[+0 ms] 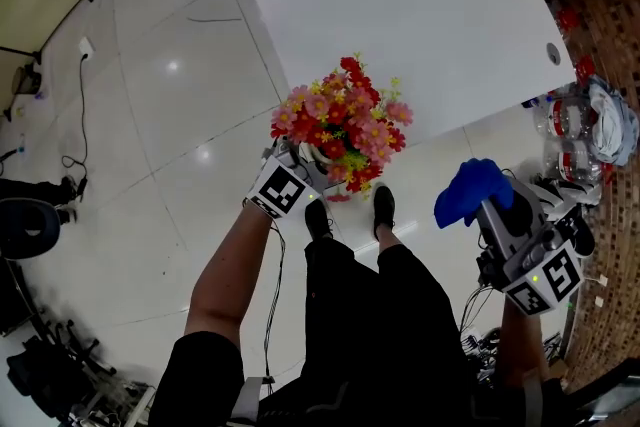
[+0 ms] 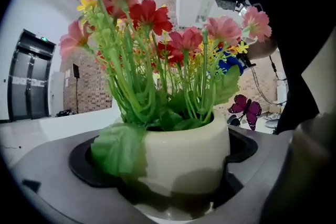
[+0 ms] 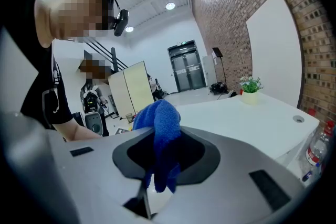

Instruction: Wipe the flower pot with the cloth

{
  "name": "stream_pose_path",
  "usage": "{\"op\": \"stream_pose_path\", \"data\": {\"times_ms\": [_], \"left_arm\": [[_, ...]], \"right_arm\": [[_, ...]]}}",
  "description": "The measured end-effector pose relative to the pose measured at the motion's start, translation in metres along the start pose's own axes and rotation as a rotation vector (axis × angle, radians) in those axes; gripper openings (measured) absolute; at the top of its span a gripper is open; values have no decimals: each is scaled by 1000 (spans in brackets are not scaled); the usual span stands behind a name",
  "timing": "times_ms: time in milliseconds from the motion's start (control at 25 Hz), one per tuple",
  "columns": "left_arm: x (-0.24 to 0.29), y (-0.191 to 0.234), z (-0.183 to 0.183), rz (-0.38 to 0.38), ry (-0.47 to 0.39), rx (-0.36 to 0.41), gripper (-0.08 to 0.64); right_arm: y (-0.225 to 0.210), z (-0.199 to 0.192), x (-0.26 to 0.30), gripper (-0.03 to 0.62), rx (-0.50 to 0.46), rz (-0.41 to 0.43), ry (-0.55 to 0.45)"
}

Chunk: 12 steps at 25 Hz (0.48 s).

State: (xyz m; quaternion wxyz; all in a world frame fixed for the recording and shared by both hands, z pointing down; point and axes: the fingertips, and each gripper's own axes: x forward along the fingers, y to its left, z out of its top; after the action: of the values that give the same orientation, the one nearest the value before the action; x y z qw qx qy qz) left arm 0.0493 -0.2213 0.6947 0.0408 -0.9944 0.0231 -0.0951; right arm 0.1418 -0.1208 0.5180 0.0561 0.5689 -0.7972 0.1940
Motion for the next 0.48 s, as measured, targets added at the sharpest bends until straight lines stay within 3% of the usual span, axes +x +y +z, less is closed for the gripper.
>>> {"op": "stream_pose_path", "data": {"times_ms": [480], "left_arm": [[2,-3,-3,2,-25,60,578]], "right_arm": [[-1,-4,0,72,-22,18,12]]}}
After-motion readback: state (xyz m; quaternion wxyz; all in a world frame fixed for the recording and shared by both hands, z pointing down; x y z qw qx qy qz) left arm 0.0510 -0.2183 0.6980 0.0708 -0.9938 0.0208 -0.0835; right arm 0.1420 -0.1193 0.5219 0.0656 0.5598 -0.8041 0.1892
